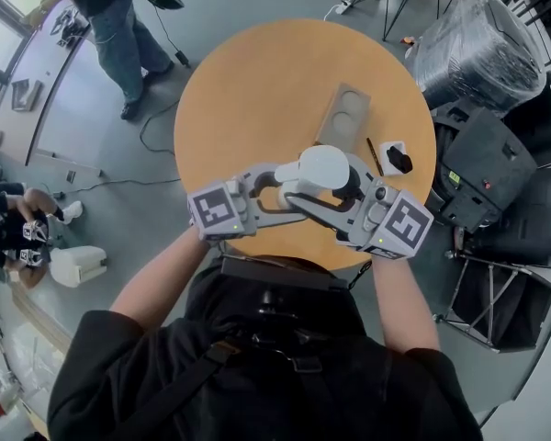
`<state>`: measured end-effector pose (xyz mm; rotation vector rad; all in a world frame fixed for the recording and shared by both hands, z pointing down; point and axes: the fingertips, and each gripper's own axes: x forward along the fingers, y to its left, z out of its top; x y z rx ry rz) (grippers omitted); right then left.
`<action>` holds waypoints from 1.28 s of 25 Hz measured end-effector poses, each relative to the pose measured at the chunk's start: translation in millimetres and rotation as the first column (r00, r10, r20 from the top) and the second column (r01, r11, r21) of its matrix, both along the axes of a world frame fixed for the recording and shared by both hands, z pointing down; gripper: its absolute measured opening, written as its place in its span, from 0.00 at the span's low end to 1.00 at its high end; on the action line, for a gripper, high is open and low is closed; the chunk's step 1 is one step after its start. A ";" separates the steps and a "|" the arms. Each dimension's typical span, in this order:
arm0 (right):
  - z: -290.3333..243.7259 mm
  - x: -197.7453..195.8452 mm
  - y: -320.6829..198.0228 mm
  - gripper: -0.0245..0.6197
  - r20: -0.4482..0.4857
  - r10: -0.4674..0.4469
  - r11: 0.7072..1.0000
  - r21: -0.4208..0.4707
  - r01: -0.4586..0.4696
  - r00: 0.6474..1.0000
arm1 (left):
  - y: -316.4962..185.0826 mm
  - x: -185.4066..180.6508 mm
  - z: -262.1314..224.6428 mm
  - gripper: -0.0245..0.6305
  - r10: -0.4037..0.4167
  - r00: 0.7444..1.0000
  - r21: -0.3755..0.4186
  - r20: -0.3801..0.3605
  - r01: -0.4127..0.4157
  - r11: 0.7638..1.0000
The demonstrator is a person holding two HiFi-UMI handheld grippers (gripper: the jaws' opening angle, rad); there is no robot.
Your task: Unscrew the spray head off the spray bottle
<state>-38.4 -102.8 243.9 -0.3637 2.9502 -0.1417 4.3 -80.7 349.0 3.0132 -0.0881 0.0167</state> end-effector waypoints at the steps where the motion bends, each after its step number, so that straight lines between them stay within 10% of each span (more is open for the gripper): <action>1: -2.3 0.4 -0.1 0.40 -0.002 0.003 1.000 -0.002 -0.003 1.000 | 0.7 -0.2 2.4 0.50 -0.006 1.000 0.006 0.006 0.006 1.000; 17: -69.8 46.9 4.0 0.40 0.082 0.077 0.996 0.032 -0.080 0.994 | 2.4 -2.0 39.2 0.51 -0.078 0.996 0.009 0.036 0.078 0.997; 32: 43.0 77.3 -29.2 0.40 -0.167 0.250 0.950 -0.148 -0.275 0.954 | -14.3 1.7 48.6 0.51 -0.188 0.982 0.120 -0.006 0.187 0.975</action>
